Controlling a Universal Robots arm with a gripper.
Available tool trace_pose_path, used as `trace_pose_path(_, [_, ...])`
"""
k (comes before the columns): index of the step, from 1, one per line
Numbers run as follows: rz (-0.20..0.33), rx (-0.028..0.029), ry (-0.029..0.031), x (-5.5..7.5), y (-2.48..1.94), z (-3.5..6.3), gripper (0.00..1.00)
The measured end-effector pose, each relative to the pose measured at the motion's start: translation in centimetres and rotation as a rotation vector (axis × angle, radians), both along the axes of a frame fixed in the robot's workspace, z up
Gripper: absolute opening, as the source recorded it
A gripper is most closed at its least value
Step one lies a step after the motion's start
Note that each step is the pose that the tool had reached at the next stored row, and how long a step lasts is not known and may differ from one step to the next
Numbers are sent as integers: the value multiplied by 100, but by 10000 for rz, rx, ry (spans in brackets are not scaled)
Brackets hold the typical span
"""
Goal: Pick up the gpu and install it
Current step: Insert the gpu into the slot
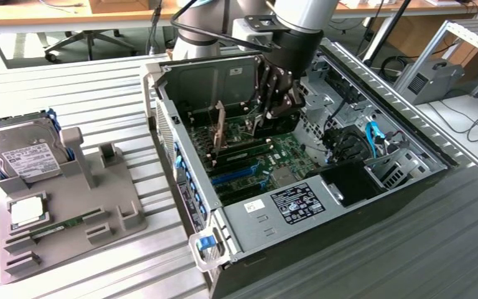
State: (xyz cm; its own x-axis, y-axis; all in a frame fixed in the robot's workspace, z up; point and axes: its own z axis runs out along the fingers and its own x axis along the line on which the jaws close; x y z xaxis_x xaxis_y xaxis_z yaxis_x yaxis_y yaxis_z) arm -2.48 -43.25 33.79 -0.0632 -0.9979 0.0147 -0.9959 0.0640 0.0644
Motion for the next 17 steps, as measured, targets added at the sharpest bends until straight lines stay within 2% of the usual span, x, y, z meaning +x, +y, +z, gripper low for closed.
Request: trace_pose_path(17, [0,-126,0,0,-66,0,26])
